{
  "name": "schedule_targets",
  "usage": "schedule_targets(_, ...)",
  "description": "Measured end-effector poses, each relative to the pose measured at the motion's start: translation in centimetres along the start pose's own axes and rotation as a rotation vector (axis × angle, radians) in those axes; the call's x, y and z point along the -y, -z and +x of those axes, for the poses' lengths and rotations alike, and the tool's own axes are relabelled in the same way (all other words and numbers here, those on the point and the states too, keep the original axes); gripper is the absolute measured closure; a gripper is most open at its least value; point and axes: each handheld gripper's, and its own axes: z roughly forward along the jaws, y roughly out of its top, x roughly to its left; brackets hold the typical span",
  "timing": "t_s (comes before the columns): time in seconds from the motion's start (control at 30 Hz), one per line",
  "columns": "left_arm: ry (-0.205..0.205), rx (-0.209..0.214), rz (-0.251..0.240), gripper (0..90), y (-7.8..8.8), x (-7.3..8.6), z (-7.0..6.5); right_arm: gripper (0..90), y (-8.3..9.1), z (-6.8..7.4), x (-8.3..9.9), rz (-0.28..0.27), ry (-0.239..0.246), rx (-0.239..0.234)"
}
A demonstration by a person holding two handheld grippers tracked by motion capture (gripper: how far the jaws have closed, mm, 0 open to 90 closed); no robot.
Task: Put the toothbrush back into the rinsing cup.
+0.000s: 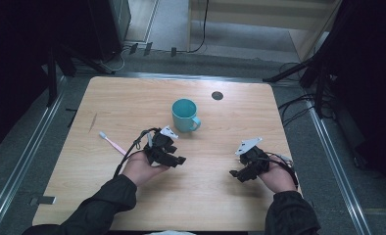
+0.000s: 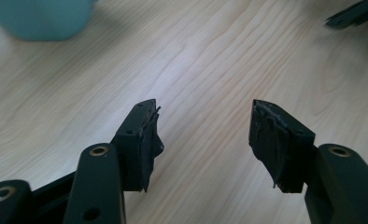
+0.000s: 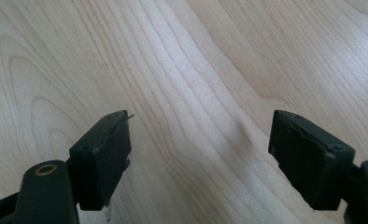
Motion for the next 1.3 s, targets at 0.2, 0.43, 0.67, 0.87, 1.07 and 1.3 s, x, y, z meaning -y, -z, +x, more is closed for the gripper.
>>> schedule_targets(0.2,0.021,-0.007,0.013,47.4,0.3,0.3,0.7,20.8,0.1,0.0,0.0,-0.003,-0.004,0.0)
schedule_targets(0.43,0.035,-0.006,0.012,50.1,0.9,0.4,1.0,20.8,0.1,0.0,-0.2,-0.006,0.0,-0.001)
schedule_targets(0.67,0.069,-0.004,0.051,55.2,1.6,0.6,2.1,20.8,-0.1,0.0,-0.5,-0.001,0.011,-0.007)
schedule_targets(0.87,0.086,-0.034,0.072,60.6,2.3,0.7,2.7,20.8,-0.2,0.0,-0.6,-0.005,0.019,-0.008)
schedule_targets(1.07,0.107,-0.037,0.098,63.9,3.0,0.7,3.4,20.8,-0.2,0.0,-0.6,-0.005,0.02,-0.008)
schedule_targets(1.3,0.151,-0.044,0.112,67.3,3.9,1.0,4.5,20.8,-0.2,0.0,-0.7,-0.005,0.017,-0.007)
